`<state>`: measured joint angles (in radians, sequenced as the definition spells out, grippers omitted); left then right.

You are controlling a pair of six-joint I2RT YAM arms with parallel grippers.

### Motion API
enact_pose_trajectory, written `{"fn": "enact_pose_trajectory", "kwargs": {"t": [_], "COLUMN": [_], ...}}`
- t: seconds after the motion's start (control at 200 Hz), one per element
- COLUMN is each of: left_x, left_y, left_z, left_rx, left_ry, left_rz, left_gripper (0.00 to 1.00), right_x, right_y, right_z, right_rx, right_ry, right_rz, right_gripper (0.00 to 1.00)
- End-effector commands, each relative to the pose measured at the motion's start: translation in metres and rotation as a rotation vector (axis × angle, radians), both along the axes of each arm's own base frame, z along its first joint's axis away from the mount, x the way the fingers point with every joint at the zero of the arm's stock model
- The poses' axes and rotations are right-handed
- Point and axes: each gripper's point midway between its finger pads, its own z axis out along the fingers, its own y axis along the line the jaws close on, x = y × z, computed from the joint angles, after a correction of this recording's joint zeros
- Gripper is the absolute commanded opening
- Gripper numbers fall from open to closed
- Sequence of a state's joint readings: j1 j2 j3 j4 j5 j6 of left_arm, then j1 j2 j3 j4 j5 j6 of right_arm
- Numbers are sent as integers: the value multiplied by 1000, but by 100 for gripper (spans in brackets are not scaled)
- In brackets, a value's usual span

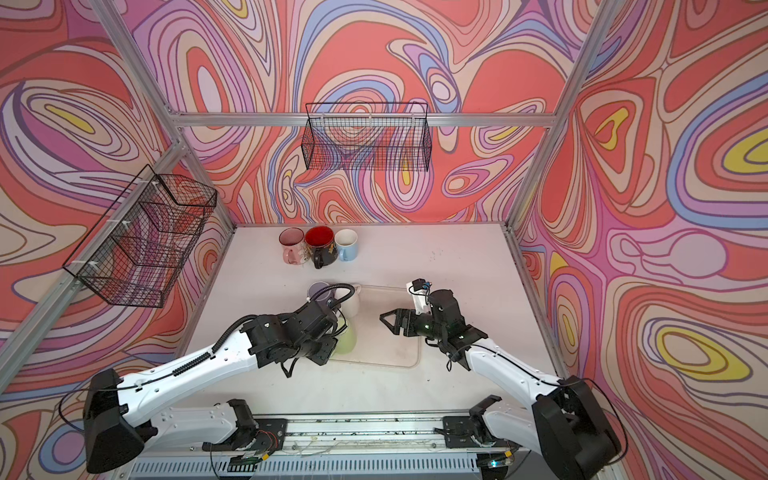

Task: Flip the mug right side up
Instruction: 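Move the left gripper over the upside-down light green mug on the tray, then lower the left gripper and grasp the light green mug's base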

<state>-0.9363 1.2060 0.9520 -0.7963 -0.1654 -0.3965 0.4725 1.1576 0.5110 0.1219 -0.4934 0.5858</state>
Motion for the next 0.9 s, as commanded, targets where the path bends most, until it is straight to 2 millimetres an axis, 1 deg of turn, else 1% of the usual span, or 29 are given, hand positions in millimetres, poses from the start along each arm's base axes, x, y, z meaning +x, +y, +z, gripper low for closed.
{"fn": "enact_pose_trajectory", "kwargs": {"t": [0.0, 0.07, 0.22, 0.361, 0.591, 0.896], "left_x": [-3, -4, 1, 5, 13, 18], "left_y": [-1, -2, -10, -12, -13, -12], "left_z": [-12, -17, -28, -39, -46, -52], "left_rx": [-1, -2, -9, 17, 56, 58], "left_ry": [18, 29, 37, 45, 37, 60], "left_rz": [-4, -4, 18, 29, 32, 56], "left_gripper": [55, 55, 55, 54, 54, 53], "right_x": [1, 1, 2, 0, -2, 0], "right_y": [1, 1, 2, 2, 1, 4], "right_z": [-3, -4, -5, -5, -16, -18], "right_rx": [-4, -4, 3, 5, -6, 4], "right_ry": [-6, -7, -1, 1, 18, 18], "right_rz": [-1, 0, 1, 5, 8, 16], "right_gripper": [89, 89, 89, 89, 89, 89]}}
